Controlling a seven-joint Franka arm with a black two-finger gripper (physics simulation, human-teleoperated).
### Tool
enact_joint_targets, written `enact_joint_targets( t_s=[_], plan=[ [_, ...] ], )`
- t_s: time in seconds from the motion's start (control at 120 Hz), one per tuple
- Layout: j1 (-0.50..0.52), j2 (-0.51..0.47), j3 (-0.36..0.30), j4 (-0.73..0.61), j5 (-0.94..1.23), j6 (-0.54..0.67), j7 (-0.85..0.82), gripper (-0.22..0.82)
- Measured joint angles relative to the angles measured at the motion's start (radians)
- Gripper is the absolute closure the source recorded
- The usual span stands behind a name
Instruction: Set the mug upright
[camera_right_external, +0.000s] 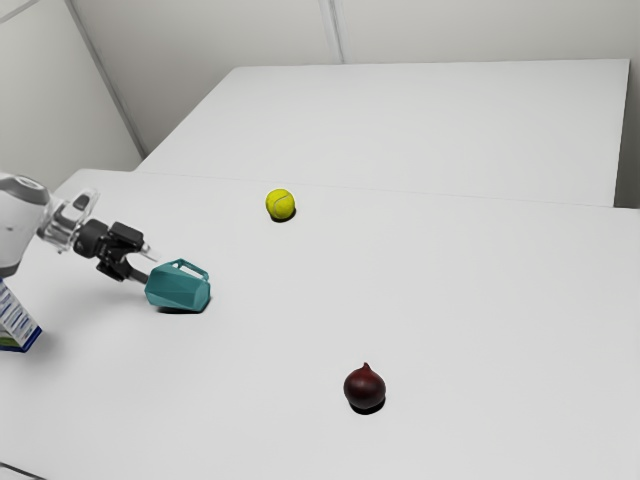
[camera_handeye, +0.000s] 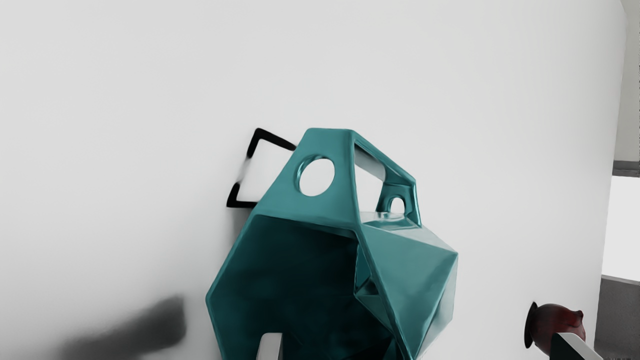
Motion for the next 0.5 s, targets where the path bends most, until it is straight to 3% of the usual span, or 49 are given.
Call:
enact_joint_targets(
  t_s=[0.5],
  plan=[
    [0.003,0.024,-0.009,-0.044,-0.125,-0.024,0.132,0.03]
  ],
)
